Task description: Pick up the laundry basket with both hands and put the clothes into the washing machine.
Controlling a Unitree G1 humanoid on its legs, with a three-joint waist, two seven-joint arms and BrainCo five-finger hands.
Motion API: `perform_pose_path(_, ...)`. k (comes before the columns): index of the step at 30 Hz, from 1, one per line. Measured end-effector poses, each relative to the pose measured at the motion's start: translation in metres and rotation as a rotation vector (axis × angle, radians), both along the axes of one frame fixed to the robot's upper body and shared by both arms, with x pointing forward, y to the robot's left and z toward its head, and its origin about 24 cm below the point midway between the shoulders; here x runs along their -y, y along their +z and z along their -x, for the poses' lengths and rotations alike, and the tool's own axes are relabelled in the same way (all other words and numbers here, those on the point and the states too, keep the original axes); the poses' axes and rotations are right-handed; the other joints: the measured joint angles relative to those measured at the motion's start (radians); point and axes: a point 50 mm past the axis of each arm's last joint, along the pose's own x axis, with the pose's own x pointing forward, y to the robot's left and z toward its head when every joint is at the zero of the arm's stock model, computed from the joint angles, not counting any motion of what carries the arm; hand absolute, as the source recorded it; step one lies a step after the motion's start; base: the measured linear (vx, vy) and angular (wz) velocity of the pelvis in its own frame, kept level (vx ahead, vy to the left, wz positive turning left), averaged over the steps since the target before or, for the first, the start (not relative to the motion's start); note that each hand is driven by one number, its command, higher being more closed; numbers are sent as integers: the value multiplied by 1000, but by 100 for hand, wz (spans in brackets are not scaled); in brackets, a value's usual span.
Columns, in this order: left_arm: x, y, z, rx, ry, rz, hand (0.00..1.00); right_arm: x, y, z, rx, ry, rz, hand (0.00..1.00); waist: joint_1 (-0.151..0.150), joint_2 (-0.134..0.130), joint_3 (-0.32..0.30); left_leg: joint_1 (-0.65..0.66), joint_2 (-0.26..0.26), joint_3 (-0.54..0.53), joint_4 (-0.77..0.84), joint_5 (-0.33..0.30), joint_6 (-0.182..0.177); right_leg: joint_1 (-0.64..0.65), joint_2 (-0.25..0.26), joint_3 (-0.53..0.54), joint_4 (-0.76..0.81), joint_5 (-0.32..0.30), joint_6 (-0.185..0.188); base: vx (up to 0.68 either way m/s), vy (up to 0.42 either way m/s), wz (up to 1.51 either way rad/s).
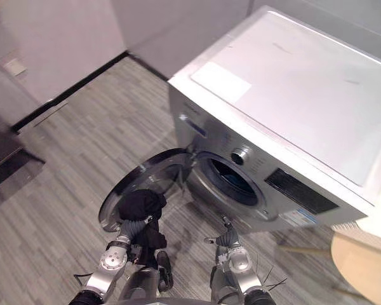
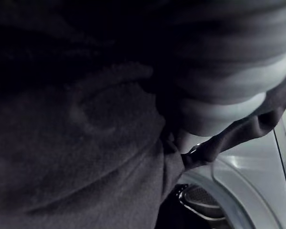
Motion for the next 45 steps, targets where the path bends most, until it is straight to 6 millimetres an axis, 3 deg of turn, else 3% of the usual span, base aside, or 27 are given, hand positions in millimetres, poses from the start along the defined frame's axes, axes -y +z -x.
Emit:
perform_pose_path(1,0,0,0,0,0,-1,100,1,-1,2,-6,2,6,0,3,-5,-2,24,7,35,-6,-4,-10,16,-23,-71,-8,54,5,26,-131,-96)
perform_pose_path(2,0,0,0,-3,1,-1,100,5,-3,5,-15,-1,16,0,-10,2,-3,45,19,51,-7,-9,-23,24,-3,-60,-16,69,37,30,-131,-78)
perform_pose_path(5,6,0,1,-6,-16,19,100,12,-5,10,-28,-6,36,0,-13,16,-10,61,81,88,36,-19,-52,30,54,-8,-49,50,23,55,-151,-66)
perform_pose_path(8,14,-1,0,-7,-24,41,100,24,-6,14,-41,-14,64,0,-13,18,-4,-17,162,32,287,-12,-51,51,106,52,-84,64,-1,50,-185,-72)
perform_pose_path(9,15,-2,2,-13,-24,44,100,27,-6,15,-43,-25,68,0,-14,17,-2,-52,162,-33,363,-4,-46,64,115,79,-93,66,-4,106,-82,-91)
perform_pose_path(10,17,-2,2,-13,-25,50,100,32,-6,15,-39,-35,83,0,-11,6,4,-62,116,-120,354,-41,-70,65,110,112,-95,67,-3,98,4,-83)
perform_pose_path(13,18,0,-1,-1,-33,39,100,35,-3,11,-24,-63,84,0,-10,4,23,-82,-4,-276,224,-82,-71,42,108,219,-90,78,14,64,118,-103)
perform_pose_path(14,19,1,-2,0,-38,36,100,35,-2,8,-17,-59,85,0,-10,19,22,-83,-18,-294,163,-75,-71,25,116,245,-80,80,26,29,241,-120)
perform_pose_path(15,18,1,-5,7,-64,-2,100,35,-1,5,-14,-57,87,0,-8,26,35,-79,-22,-269,130,-71,-39,-7,123,283,-58,84,47,27,249,-96)
perform_pose_path(18,17,13,-30,56,-125,-90,100,30,8,-12,38,-42,80,0,-20,1,86,-164,-57,-216,190,-84,-17,-112,85,328,-12,107,78,0,191,-44)
perform_pose_path(21,14,41,-66,167,-131,-177,100,26,28,-42,131,-48,73,0,-38,-2,187,-264,-76,-197,282,-88,-12,-207,49,331,58,114,86,-120,201,-9)
perform_pose_path(24,13,67,-92,268,-104,-214,100,23,49,-65,228,-67,52,0,-36,-1,211,-393,-63,-189,400,-116,18,-350,40,331,182,107,90,-144,67,-12)
perform_pose_path(27,17,99,-114,383,-59,-189,100,17,78,-81,368,-87,17,0,-35,-2,236,-531,-18,-175,585,-226,59,-505,37,333,387,12,96,-185,24,-13)
perform_pose_path(30,18,135,-128,521,1,-146,100,13,109,-96,504,-83,-6,0,-35,-8,249,-702,18,-165,792,-311,62,-709,38,382,609,-63,92,-163,-19,-18)
perform_pose_path(32,18,155,-134,592,40,-130,100,10,125,-103,568,-85,-15,0,-34,-10,255,-796,41,-159,883,-343,68,-819,39,404,699,-87,94,-138,-43,-28)
perform_pose_path(35,14,201,-147,731,79,-130,100,11,157,-113,698,-102,-35,0,-36,-12,296,-934,91,-157,1015,-377,70,-973,62,424,818,-104,92,-103,-63,-29)
perform_pose_path(39,2,283,-153,992,106,-276,100,8,225,-90,1016,-76,-92,0,-44,-13,316,-1091,129,-171,1140,-395,76,-1144,81,440,940,-111,80,-73,-79,-16)
perform_pose_path(41,-10,328,-153,1110,133,-368,100,6,234,-74,1079,-45,-118,0,-49,-15,317,-1145,140,-192,1186,-401,74,-1195,88,435,989,-122,70,-40,-77,-2)
perform_pose_path(42,-13,342,-152,1146,143,-390,100,5,231,-71,1076,-40,-126,0,-52,-15,317,-1157,140,-199,1196,-402,72,-1205,88,432,1001,-126,66,-38,-74,10)
perform_pose_path(43,-18,379,-144,1257,176,-431,100,4,222,-65,1038,-36,-138,0,-60,-16,317,-1187,139,-214,1213,-404,69,-1230,86,425,1023,-134,62,-33,-59,12)
perform_pose_path(45,-14,413,-134,1375,205,-441,100,4,212,-60,999,-41,-147,0,-62,-16,317,-1212,139,-225,1226,-405,65,-1249,85,418,1037,-140,58,-34,-52,11)
